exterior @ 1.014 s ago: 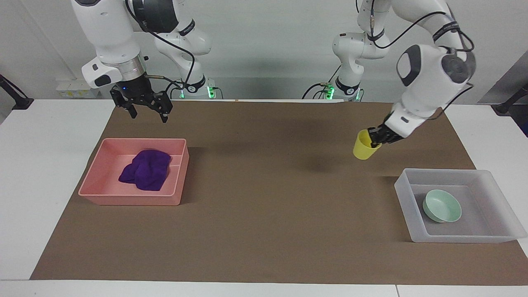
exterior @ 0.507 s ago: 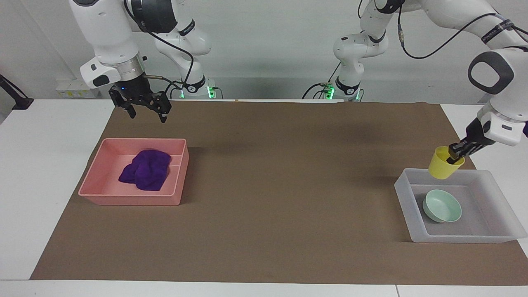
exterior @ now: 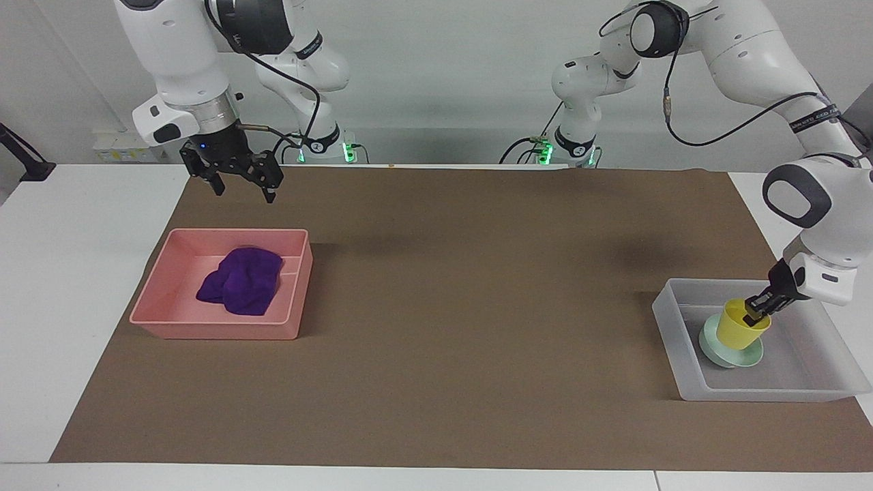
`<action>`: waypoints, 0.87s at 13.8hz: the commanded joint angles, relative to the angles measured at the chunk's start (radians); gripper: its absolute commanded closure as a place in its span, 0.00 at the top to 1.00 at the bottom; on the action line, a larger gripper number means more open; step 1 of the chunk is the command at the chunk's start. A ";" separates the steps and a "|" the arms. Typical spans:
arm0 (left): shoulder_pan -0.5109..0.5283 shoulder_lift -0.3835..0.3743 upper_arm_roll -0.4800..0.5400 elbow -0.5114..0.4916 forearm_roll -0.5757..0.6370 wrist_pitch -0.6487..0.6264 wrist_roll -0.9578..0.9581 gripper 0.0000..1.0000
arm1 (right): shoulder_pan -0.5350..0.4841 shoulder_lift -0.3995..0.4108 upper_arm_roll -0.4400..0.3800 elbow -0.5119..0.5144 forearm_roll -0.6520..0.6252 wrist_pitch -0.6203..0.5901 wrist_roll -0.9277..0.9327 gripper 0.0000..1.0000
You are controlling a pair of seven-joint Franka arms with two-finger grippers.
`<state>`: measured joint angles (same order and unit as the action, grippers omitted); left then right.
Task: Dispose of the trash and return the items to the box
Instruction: 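Carry the yellow cup into the green bowl and open the left gripper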
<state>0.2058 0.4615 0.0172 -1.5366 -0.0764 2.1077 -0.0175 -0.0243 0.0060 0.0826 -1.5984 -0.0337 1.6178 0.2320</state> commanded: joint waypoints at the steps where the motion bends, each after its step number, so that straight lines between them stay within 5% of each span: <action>1: 0.026 0.040 -0.008 0.030 0.066 0.000 -0.002 0.00 | -0.014 -0.009 0.008 -0.005 0.015 -0.010 0.009 1.00; 2: 0.023 0.045 -0.008 0.032 0.069 0.000 -0.001 0.00 | -0.014 -0.011 0.008 -0.005 0.015 -0.010 0.009 1.00; 3: 0.017 0.048 -0.008 0.032 0.067 0.000 -0.002 0.14 | -0.014 -0.011 0.009 -0.005 0.015 -0.009 0.009 1.00; 4: 0.015 0.046 -0.008 0.032 0.064 -0.002 -0.006 0.63 | -0.014 -0.011 0.009 -0.005 0.015 -0.010 0.009 1.00; 5: 0.015 0.039 -0.008 0.032 0.064 0.000 -0.009 1.00 | -0.016 -0.009 0.008 -0.005 0.015 -0.009 0.009 1.00; 9: 0.012 -0.027 -0.008 0.093 0.067 -0.053 -0.006 1.00 | -0.016 -0.009 0.008 -0.005 0.015 -0.010 0.009 1.00; 12: 0.007 -0.154 -0.022 0.095 0.063 -0.211 -0.002 1.00 | -0.016 -0.009 0.009 -0.005 0.015 -0.009 0.009 1.00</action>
<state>0.2166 0.3988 0.0050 -1.4262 -0.0317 1.9969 -0.0176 -0.0245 0.0060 0.0827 -1.5984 -0.0337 1.6178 0.2320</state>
